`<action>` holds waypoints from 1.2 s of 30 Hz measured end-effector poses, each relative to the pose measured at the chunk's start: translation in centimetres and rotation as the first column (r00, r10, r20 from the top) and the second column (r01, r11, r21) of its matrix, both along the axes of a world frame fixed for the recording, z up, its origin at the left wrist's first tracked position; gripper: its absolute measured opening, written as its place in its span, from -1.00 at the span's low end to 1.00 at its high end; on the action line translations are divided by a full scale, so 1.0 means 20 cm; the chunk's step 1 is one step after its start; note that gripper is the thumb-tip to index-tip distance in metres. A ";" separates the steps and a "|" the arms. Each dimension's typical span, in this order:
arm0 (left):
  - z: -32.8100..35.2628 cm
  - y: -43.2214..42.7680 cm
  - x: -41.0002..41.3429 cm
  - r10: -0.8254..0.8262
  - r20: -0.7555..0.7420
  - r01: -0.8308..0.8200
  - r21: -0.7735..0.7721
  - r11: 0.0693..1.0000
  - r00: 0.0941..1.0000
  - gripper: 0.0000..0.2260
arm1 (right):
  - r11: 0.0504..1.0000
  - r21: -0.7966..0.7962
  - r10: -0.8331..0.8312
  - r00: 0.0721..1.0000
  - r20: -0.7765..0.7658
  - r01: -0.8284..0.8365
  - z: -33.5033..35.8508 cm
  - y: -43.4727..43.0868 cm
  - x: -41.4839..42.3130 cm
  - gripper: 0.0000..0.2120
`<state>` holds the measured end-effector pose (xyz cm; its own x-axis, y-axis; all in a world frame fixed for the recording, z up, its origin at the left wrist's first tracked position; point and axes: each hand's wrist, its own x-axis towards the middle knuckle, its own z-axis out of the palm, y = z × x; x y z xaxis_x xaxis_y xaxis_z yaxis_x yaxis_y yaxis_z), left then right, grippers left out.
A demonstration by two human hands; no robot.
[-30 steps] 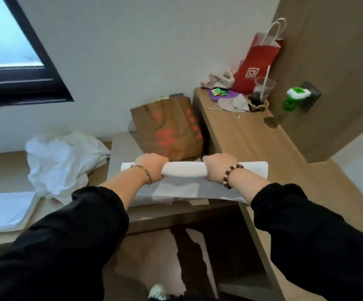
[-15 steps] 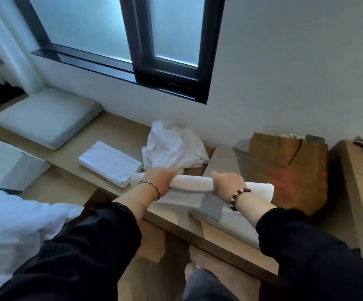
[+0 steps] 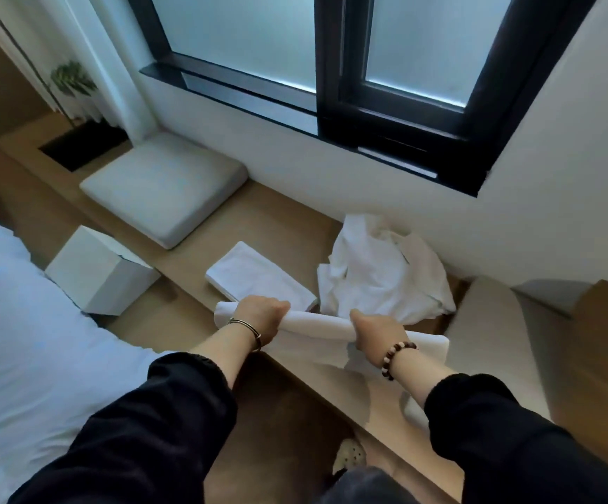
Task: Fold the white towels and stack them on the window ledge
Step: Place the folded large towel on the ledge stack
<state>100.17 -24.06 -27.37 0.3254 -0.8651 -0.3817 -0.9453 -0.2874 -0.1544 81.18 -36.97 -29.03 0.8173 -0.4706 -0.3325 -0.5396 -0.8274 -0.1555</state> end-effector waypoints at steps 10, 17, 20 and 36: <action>-0.23 -0.15 0.85 -0.035 -0.045 0.039 0.107 0.993 0.998 -0.80 | 0.989 0.118 -0.071 0.986 -0.152 0.089 -0.24 -0.15 0.73 -0.82; -0.53 -0.44 1.51 -0.144 -0.188 0.190 0.256 0.948 0.972 -0.82 | 0.887 0.229 -0.315 0.888 -0.334 0.401 -0.52 -0.22 1.18 -0.86; -0.72 -0.53 1.75 -0.158 -0.268 0.256 0.384 0.887 0.950 -0.83 | 0.835 0.276 -0.362 0.853 -0.377 0.476 -0.66 -0.26 1.32 -0.81; -1.73 -0.89 2.27 0.180 -0.325 -0.079 0.300 0.951 0.928 -0.46 | -0.115 0.567 -0.928 0.116 -0.355 0.816 -1.55 -0.39 1.39 -0.50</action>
<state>145.64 -41.80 -61.93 0.2316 -0.6674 -0.7078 -0.9110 -0.4040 0.0829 108.97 -44.80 -60.07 -0.1007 -0.5862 -0.8039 -0.6491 0.6511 -0.3934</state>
